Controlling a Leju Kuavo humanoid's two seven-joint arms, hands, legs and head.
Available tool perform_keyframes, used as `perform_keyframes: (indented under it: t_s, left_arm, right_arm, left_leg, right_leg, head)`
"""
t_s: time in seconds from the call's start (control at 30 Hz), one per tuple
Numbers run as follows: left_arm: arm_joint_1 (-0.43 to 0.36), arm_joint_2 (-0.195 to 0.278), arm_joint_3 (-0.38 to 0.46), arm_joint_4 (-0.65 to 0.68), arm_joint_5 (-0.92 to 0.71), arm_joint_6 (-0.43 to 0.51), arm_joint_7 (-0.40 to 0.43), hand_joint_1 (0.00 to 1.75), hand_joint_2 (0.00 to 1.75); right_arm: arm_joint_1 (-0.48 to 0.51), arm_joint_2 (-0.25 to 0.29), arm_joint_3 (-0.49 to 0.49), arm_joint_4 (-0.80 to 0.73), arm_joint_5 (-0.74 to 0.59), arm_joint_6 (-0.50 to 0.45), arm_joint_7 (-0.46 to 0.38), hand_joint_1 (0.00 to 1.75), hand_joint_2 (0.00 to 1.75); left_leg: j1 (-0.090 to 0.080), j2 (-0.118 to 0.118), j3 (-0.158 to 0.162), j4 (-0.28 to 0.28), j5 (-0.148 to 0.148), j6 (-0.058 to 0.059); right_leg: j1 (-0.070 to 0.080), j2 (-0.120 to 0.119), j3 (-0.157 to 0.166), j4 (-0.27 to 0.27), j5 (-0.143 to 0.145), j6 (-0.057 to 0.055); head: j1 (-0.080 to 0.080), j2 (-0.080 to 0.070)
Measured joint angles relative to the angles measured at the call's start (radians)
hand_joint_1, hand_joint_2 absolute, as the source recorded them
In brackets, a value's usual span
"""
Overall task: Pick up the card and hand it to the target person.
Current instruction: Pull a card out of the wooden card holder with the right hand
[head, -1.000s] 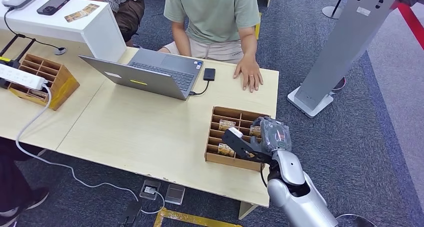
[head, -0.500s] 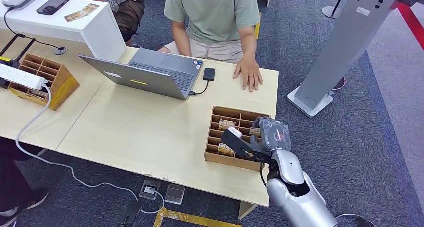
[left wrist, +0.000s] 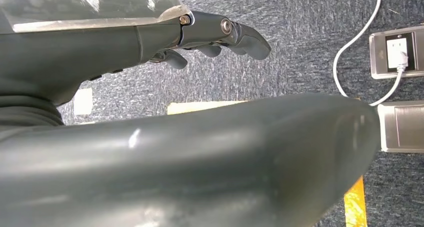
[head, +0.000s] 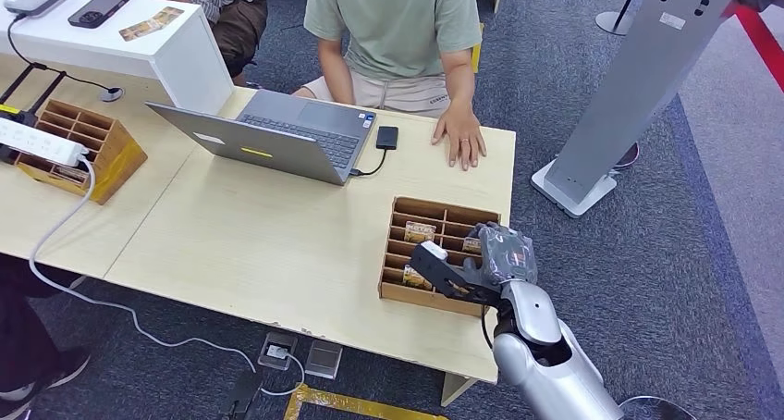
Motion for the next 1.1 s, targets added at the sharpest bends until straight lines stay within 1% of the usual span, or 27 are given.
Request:
perform_keyframes:
  t_s: [0.17, 0.23, 0.3, 0.37, 0.47, 0.63, 1.1]
  left_arm:
    - [0.000, 0.000, 0.000, 0.000, -0.001, -0.001, 0.000, 0.00, 0.00]
    - [0.000, 0.000, 0.000, 0.000, -0.001, -0.002, 0.000, 0.00, 0.00]
    - [0.000, 0.000, 0.000, 0.000, -0.001, -0.003, 0.000, 0.00, 0.00]
    - [0.000, 0.000, 0.000, 0.000, -0.001, -0.003, -0.002, 0.00, 0.00]
    - [0.000, 0.000, 0.000, 0.000, -0.001, -0.004, -0.004, 0.00, 0.00]
    - [0.000, 0.000, 0.000, 0.000, -0.002, -0.006, -0.005, 0.00, 0.00]
    - [0.000, 0.000, 0.000, 0.000, -0.006, -0.007, -0.007, 0.00, 0.00]
  right_arm:
    - [-0.002, 0.000, 0.000, 0.006, 0.000, 0.000, 0.000, 1.06, 1.75]
    - [-0.003, 0.001, -0.001, 0.008, 0.000, 0.000, 0.001, 1.20, 1.75]
    - [-0.004, 0.003, -0.001, 0.010, 0.001, -0.001, 0.001, 1.43, 1.75]
    - [-0.005, 0.004, -0.002, 0.012, 0.001, -0.001, 0.002, 1.58, 1.75]
    - [-0.008, 0.005, -0.002, 0.013, 0.001, -0.003, 0.003, 1.60, 1.75]
    - [-0.009, 0.007, -0.002, 0.014, 0.000, -0.006, 0.004, 1.56, 1.75]
    - [-0.003, 0.010, -0.003, -0.014, -0.005, -0.011, 0.004, 1.61, 1.75]
  left_leg:
    - [0.000, 0.000, 0.000, 0.000, 0.000, 0.000]
    - [0.000, 0.000, 0.000, 0.000, 0.000, 0.000]
    - [0.000, 0.000, 0.000, 0.000, 0.000, 0.000]
    - [0.000, 0.000, 0.000, 0.000, 0.000, 0.000]
    - [0.000, 0.000, 0.000, 0.000, 0.000, 0.000]
    - [0.000, 0.000, 0.001, 0.000, 0.000, 0.000]
    - [0.000, 0.000, 0.000, 0.000, 0.000, 0.000]
  right_leg:
    - [0.000, 0.000, 0.000, 0.000, 0.000, 0.000]
    - [0.000, 0.000, 0.000, 0.000, 0.000, 0.000]
    - [0.000, 0.000, 0.000, 0.000, 0.000, 0.000]
    - [0.000, 0.000, 0.000, 0.000, 0.000, 0.000]
    - [0.000, 0.000, 0.000, 0.000, 0.000, 0.000]
    - [0.000, 0.000, 0.000, 0.000, 0.000, 0.000]
    - [0.000, 0.000, 0.000, 0.000, 0.000, 0.000]
  head:
    - [0.000, 0.000]
    - [0.000, 0.000]
    - [0.000, 0.000]
    - [0.000, 0.000]
    - [0.000, 0.000]
    - [0.000, 0.000]
    - [0.000, 0.000]
